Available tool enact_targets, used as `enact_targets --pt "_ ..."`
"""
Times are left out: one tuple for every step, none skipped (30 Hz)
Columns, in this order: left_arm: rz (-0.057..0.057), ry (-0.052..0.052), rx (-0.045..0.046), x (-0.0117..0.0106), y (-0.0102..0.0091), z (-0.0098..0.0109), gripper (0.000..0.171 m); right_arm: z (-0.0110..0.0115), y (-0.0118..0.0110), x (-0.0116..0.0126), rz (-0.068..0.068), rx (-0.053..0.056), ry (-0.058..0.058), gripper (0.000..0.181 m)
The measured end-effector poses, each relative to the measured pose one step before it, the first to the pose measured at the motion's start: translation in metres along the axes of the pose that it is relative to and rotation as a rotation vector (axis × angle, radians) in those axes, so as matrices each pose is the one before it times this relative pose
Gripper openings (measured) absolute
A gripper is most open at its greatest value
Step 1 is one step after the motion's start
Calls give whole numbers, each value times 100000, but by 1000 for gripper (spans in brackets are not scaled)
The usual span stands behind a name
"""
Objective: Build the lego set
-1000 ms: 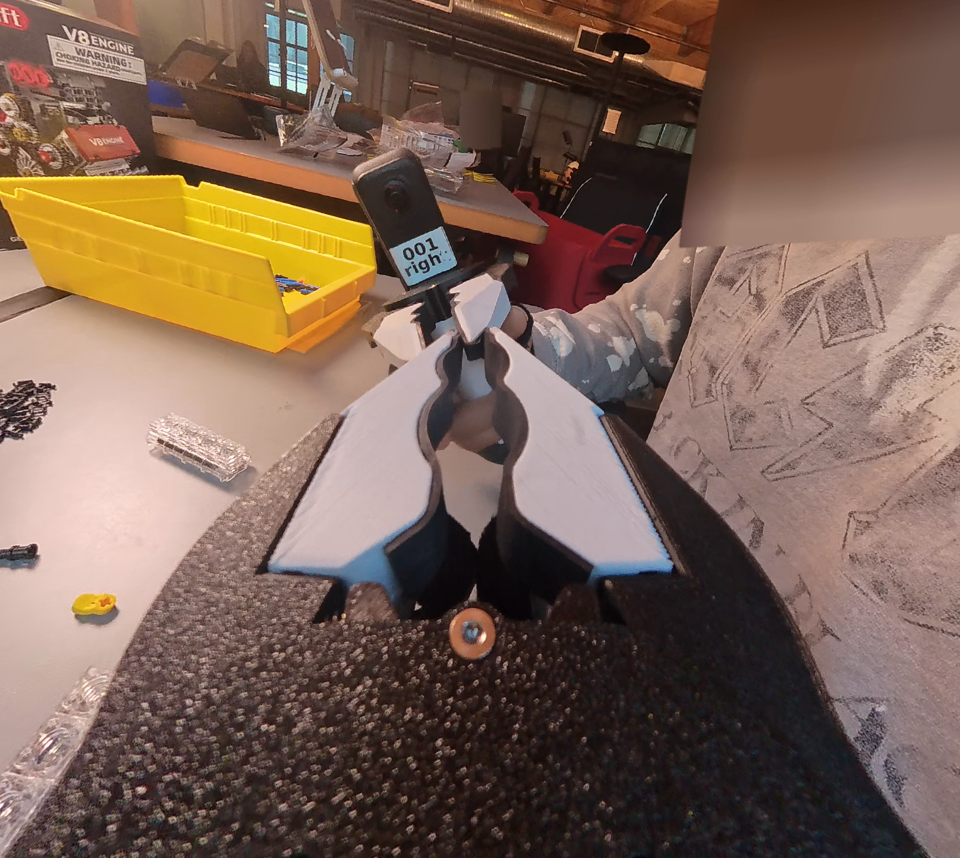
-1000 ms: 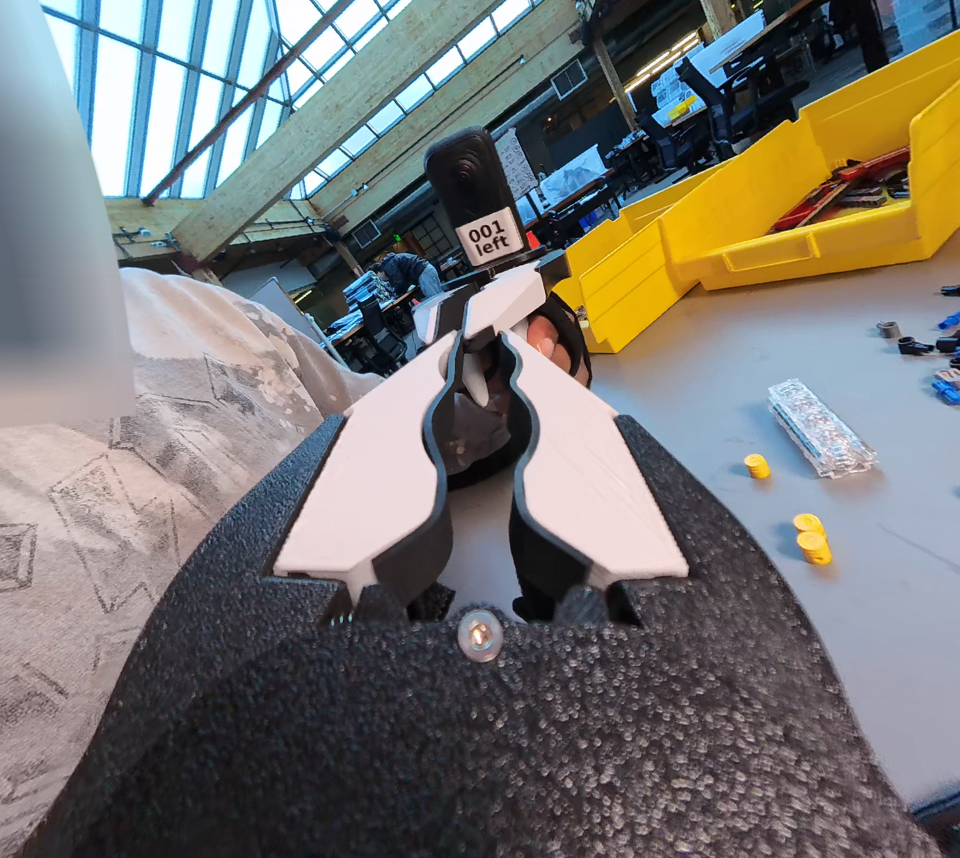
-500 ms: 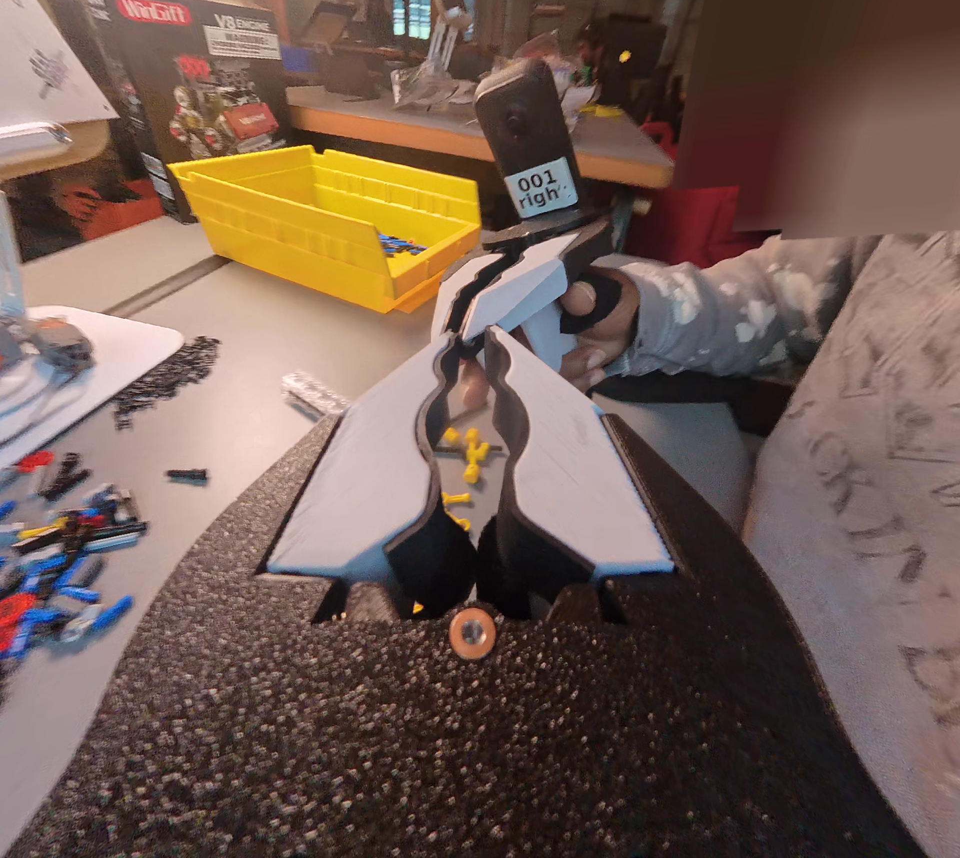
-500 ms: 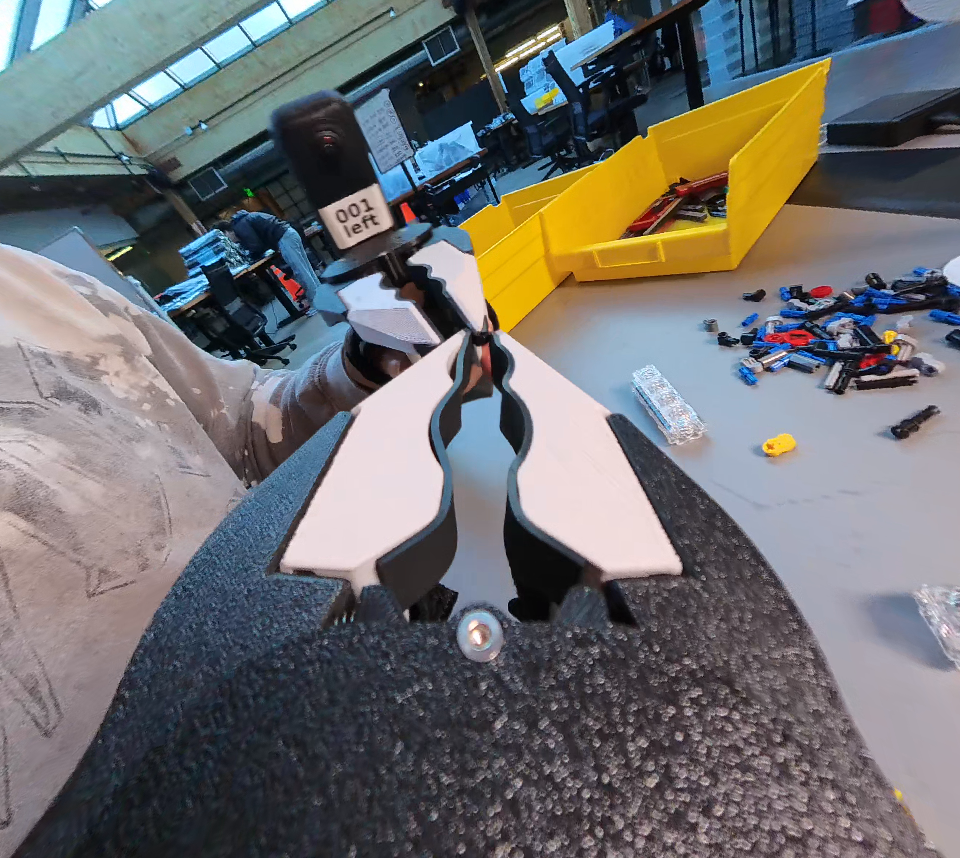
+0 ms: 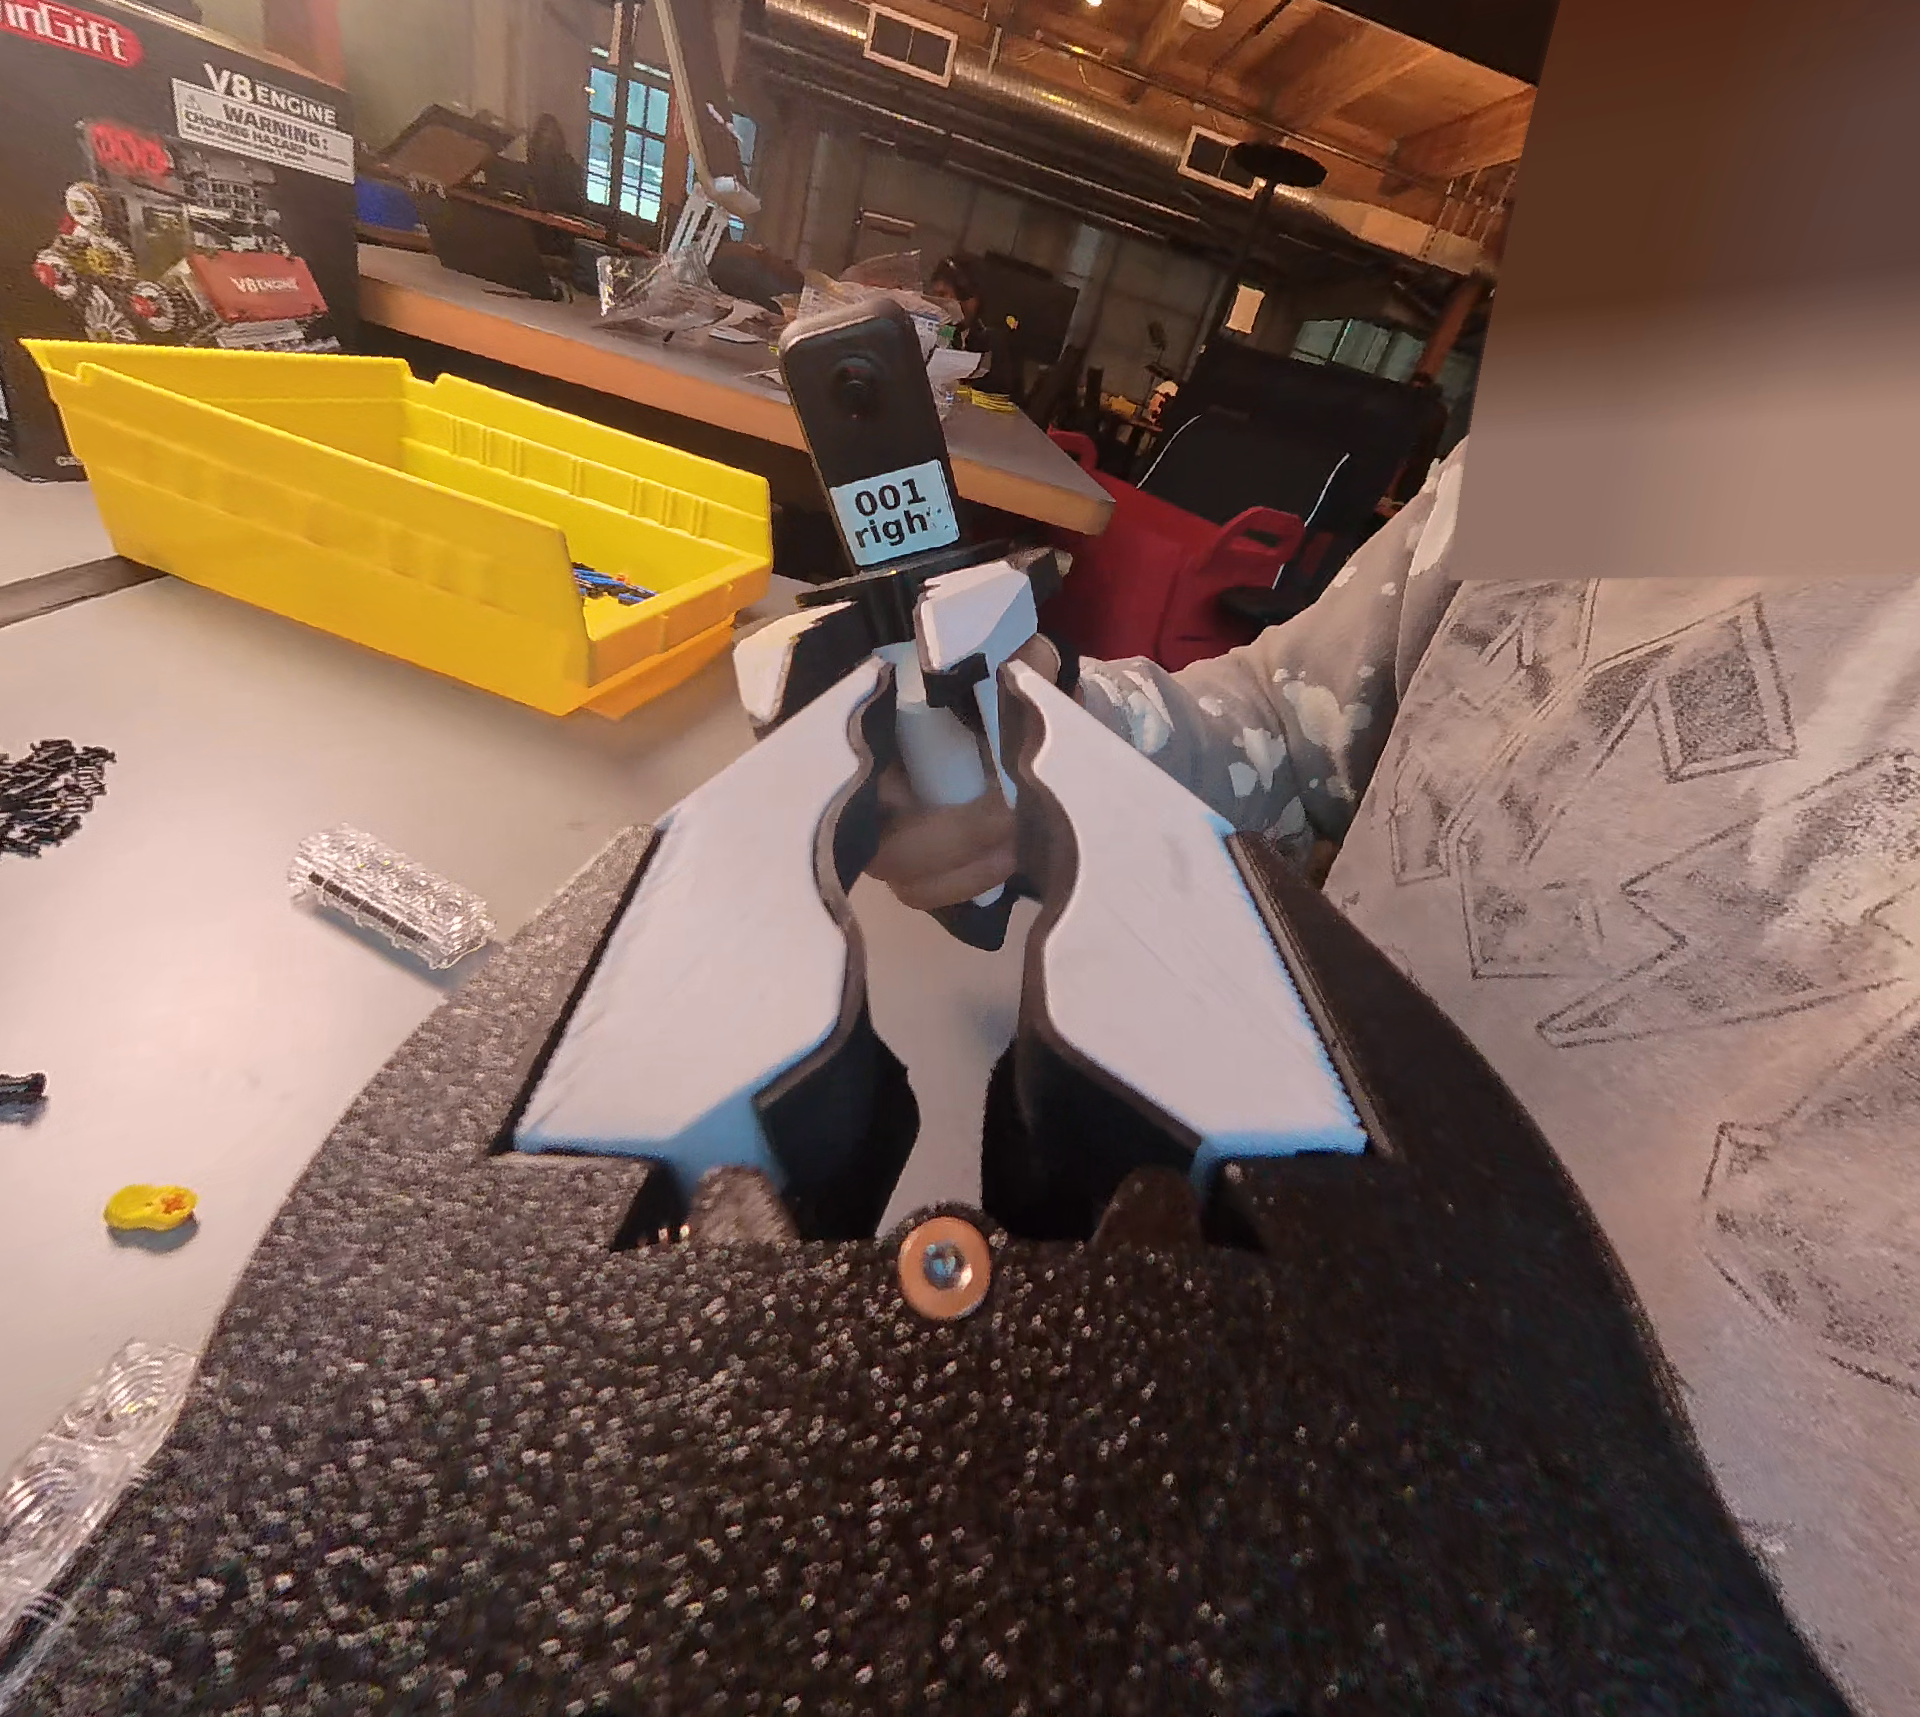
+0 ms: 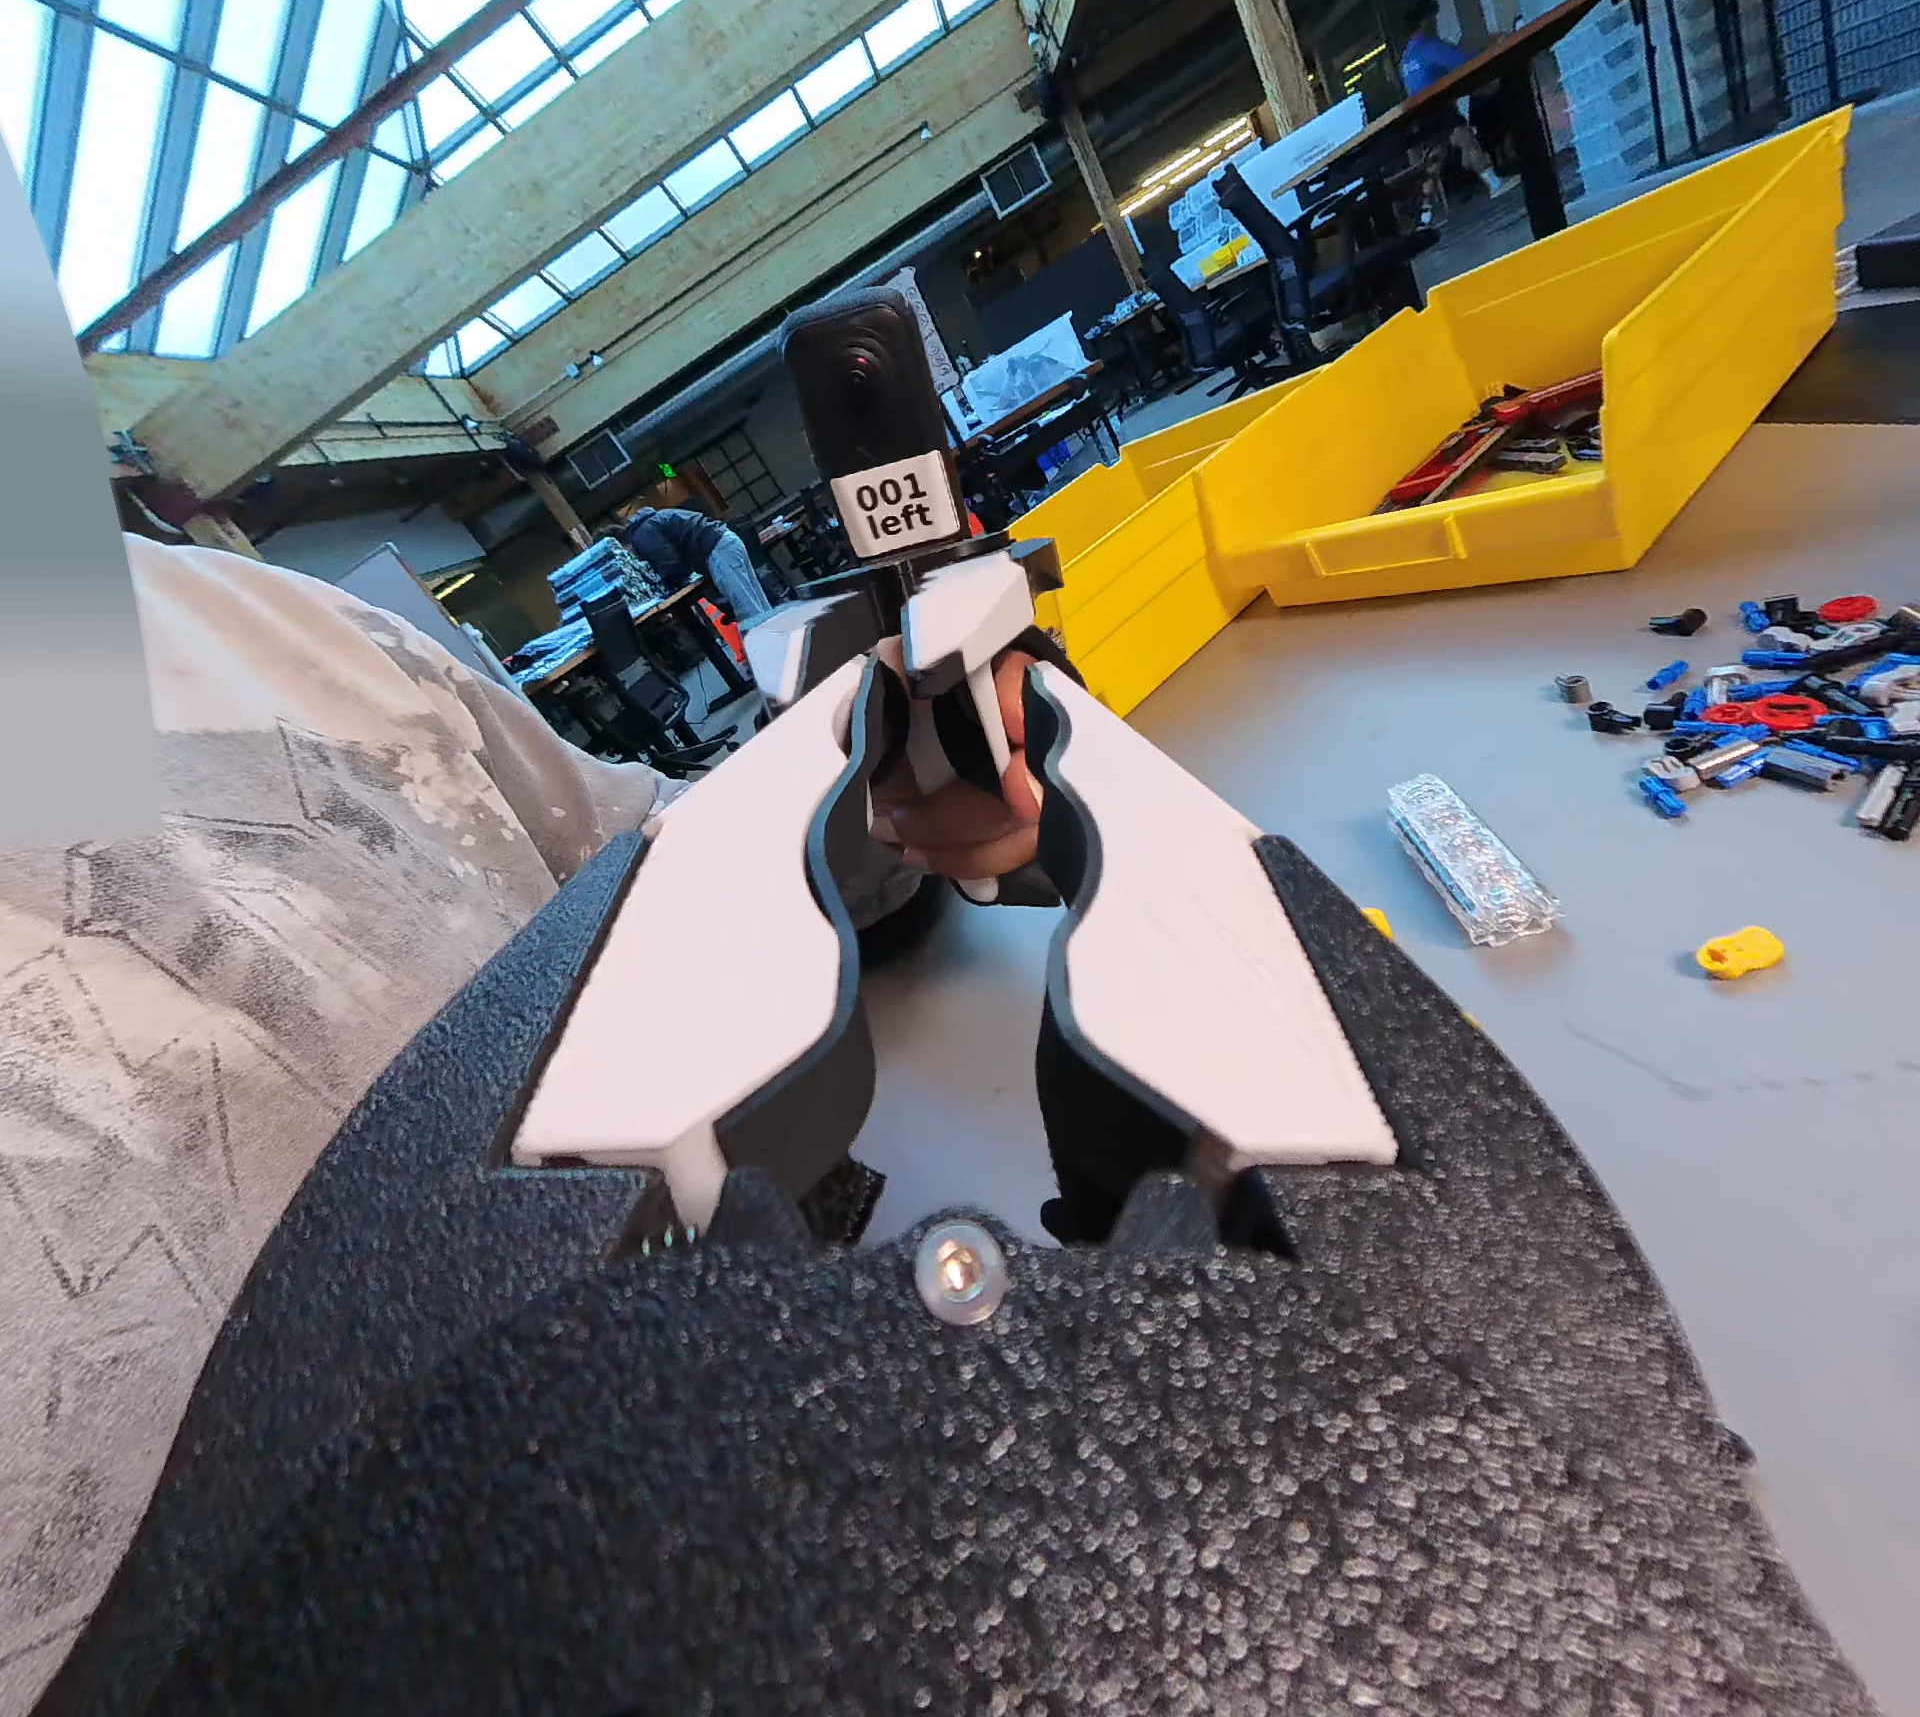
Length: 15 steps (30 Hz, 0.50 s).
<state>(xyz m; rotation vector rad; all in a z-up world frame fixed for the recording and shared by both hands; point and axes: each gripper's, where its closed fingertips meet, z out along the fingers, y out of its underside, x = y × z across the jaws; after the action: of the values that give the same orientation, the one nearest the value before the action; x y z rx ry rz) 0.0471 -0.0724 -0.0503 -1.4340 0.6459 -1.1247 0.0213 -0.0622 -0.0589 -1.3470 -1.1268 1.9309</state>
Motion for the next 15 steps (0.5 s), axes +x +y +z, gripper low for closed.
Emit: enact_targets --pt "-192 60 -431 6 109 77 19 42 75 -14 208 -173 -219 27" --pt "-68 4 77 -7 30 24 18 41 90 -28 -51 -331 -262 27" --pt "-25 747 471 101 -43 -37 15 18 47 39 63 -123 180 26" --pt "-813 1178 46 134 8 -9 12 -8 28 -60 -24 -179 -557 27" --pt "-1569 1282 -44 100 43 -3 12 20 72 -98 129 -475 -830 27" --pt "-2024 1591 187 110 36 -16 11 13 68 -102 -103 -427 -777 28" --pt "-2413 1974 187 163 52 -18 10 21 114 -281 -546 -743 -1758 28" --pt "-1978 694 173 4 38 -14 9 3 13 -172 -577 -201 -865 25" --pt "-303 885 -49 111 92 6 9 0 85 -205 -1669 -664 -872 24" --pt "91 1140 -875 191 145 -5 9 10 165 -224 -1638 -1245 -922 23" --pt "1194 -279 -469 40 56 6 8 -10 5 -132 -999 -209 -358 21" --pt "297 862 -390 196 38 65 8 0 58 -305 -869 -256 -1694 21" --pt "-238 820 -239 148 39 62 7 -10 42 -270 86 -236 -1779 20" --pt "-150 642 -129 112 64 62 7 -27 55 -179 -237 -192 -1285 19" --pt "-602 778 -301 89 96 68 7 -45 93 -139 -649 -328 -1055 19"
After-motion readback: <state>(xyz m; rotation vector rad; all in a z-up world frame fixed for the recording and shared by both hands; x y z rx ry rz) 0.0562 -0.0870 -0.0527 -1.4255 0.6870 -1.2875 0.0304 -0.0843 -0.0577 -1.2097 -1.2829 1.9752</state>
